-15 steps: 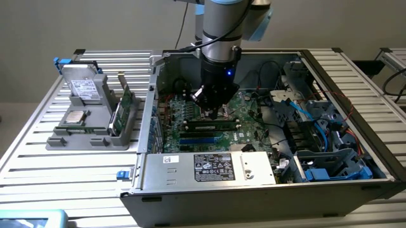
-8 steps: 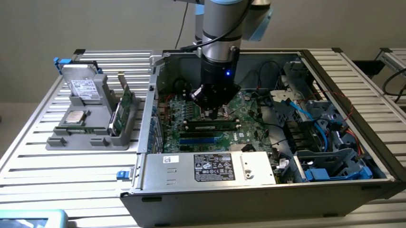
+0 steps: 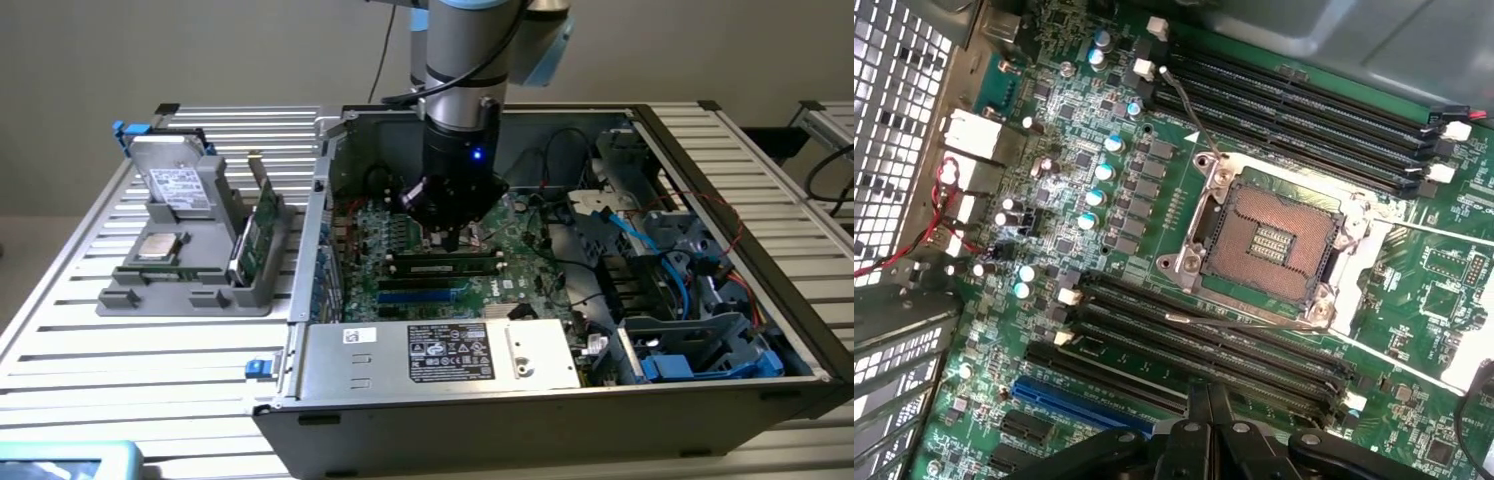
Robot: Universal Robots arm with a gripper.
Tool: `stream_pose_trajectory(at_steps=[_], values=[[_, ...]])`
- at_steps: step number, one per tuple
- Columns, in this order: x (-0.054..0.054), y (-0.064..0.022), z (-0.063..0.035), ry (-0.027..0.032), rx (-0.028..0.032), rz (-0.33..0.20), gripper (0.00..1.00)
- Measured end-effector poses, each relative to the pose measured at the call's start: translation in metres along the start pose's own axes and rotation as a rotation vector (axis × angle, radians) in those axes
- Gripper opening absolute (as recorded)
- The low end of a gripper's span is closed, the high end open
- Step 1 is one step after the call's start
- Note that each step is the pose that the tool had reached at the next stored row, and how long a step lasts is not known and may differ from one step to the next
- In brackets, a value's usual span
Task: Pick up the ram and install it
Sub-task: 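Press down the ram until it locks into place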
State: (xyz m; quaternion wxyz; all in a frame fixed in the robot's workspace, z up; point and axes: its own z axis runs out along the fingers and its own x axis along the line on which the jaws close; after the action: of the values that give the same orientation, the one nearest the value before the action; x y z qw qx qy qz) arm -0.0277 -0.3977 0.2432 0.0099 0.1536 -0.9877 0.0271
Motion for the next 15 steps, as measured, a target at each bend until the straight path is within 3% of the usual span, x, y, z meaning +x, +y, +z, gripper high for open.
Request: stream_pose_trajectory(at_steps=[15], values=[[0.0000,0.0000,0.0000,-0.0063,0.0035,0.156,0.11]])
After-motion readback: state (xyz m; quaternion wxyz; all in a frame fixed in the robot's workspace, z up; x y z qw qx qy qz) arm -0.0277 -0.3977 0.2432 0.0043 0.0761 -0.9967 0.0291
